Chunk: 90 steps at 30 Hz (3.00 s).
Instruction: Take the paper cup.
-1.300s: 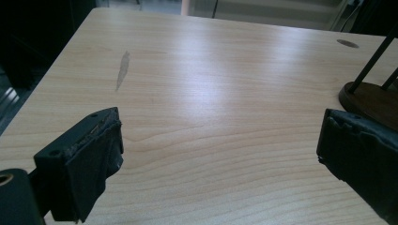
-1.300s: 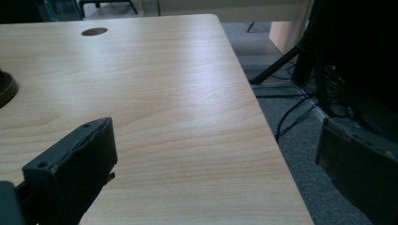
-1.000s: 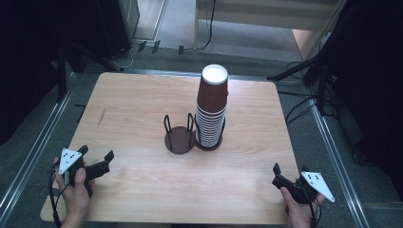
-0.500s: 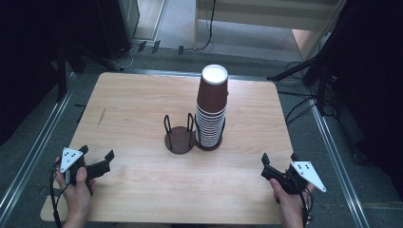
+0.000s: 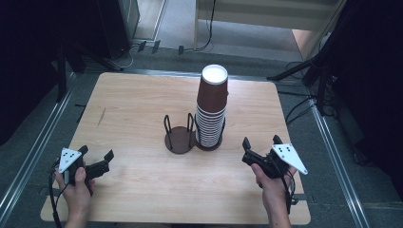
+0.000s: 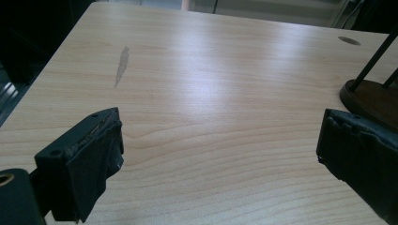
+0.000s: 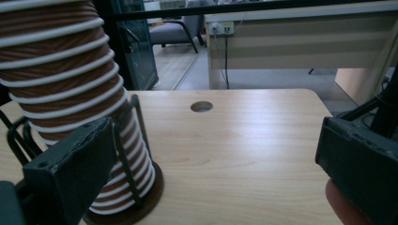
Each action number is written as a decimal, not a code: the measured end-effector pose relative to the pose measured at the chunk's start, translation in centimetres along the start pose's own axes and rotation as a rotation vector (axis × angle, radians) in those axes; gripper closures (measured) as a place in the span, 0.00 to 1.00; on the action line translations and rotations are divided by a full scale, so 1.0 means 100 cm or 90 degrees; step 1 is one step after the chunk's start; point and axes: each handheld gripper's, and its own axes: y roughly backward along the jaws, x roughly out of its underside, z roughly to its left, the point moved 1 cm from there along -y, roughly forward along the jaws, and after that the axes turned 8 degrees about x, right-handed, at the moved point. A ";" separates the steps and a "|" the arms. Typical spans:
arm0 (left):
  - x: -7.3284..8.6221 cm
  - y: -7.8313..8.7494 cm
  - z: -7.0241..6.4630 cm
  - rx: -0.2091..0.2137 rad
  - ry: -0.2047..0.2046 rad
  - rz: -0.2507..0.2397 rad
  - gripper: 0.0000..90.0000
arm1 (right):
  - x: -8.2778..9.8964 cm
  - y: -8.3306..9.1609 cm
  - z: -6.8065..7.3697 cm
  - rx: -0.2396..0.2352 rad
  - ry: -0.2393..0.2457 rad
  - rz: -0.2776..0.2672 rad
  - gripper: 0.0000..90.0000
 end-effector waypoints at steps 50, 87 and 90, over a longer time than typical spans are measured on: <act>-0.001 -0.003 -0.002 0.008 -0.015 0.020 0.02 | -0.049 -0.032 0.095 -0.090 -0.015 -0.042 0.00; -0.001 -0.004 -0.003 0.014 -0.016 0.023 0.02 | -0.072 -0.068 0.133 -0.051 0.004 -0.056 0.02; -0.001 -0.004 -0.002 0.016 -0.012 0.023 0.02 | -0.072 -0.067 0.134 -0.056 0.007 -0.058 0.07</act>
